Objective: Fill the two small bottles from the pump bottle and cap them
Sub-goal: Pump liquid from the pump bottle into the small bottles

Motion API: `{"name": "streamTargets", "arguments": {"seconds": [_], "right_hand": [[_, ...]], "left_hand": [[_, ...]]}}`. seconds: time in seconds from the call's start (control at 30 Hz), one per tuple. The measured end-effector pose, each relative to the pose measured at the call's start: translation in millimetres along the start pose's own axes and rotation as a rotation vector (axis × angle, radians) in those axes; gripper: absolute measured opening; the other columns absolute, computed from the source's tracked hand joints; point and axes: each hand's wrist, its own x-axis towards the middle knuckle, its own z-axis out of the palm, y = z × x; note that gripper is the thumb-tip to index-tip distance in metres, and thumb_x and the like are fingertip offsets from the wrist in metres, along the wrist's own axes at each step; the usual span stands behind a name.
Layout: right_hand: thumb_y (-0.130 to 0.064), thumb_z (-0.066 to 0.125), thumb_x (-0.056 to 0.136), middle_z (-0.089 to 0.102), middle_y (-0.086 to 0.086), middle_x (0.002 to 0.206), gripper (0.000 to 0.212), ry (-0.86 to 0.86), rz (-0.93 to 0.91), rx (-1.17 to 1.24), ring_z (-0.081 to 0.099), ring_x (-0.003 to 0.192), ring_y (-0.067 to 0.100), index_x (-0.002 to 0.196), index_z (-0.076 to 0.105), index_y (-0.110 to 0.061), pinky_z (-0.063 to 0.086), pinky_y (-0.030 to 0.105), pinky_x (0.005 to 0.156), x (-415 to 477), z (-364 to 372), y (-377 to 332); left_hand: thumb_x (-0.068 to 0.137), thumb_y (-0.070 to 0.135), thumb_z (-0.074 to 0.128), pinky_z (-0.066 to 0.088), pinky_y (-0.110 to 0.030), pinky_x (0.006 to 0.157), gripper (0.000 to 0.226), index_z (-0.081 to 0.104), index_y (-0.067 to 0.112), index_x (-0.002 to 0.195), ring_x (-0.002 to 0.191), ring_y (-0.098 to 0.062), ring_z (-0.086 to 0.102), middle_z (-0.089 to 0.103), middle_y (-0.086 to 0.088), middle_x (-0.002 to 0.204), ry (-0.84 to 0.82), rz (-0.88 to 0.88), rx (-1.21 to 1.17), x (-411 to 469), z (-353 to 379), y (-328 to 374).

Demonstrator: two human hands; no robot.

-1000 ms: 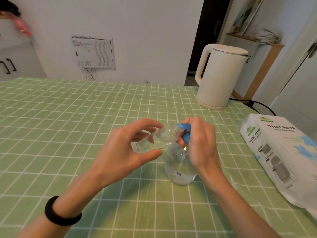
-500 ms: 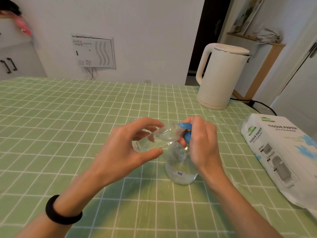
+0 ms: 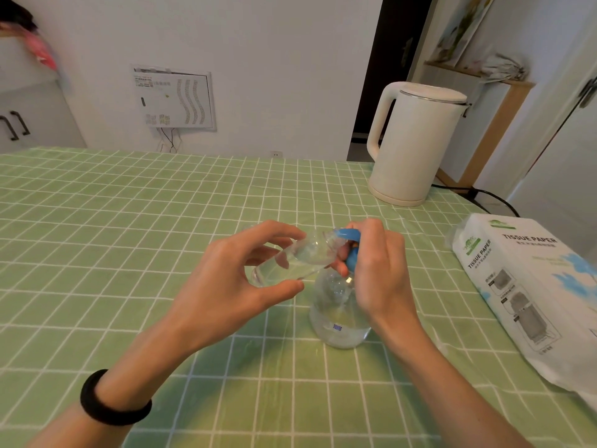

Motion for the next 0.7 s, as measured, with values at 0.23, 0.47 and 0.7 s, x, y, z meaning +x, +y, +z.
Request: {"name": "streamTargets", "arguments": {"seconds": [0.23, 0.47, 0.7], "right_hand": [[-0.027, 0.035, 0.093, 0.052, 0.003, 0.048, 0.048, -0.011, -0.011, 0.009, 0.047, 0.051, 0.017, 0.048, 0.045, -0.014, 0.043, 0.046, 0.060, -2.1, -1.5, 1.0], [-0.053, 0.029, 0.099, 0.064, 0.006, 0.056, 0.069, -0.045, 0.034, 0.031, 0.061, 0.059, 0.016, 0.049, 0.055, -0.015, 0.047, 0.035, 0.066, -2.8, -5.0, 5.0], [-0.067, 0.031, 0.095, 0.077, -0.001, 0.065, 0.076, -0.060, 0.075, 0.087, 0.063, 0.061, 0.019, 0.061, 0.072, -0.012, 0.048, 0.015, 0.064, -6.2, -6.0, 6.2]], "left_hand": [[0.080, 0.036, 0.089, 0.060, -0.030, 0.097, 0.053, 0.068, 0.040, 0.128, 0.108, -0.005, 0.074, 0.073, 0.018, 0.123, -0.002, 0.002, 0.006, 0.0, 1.0, 0.8], [0.078, 0.035, 0.087, 0.059, -0.027, 0.096, 0.053, 0.068, 0.040, 0.127, 0.106, -0.008, 0.075, 0.074, 0.016, 0.121, 0.006, 0.004, -0.004, 0.3, 0.4, 0.4], [0.078, 0.037, 0.087, 0.060, -0.031, 0.097, 0.053, 0.067, 0.041, 0.127, 0.106, -0.006, 0.075, 0.074, 0.016, 0.123, 0.009, 0.009, 0.003, 0.9, -0.8, 1.3]]}}
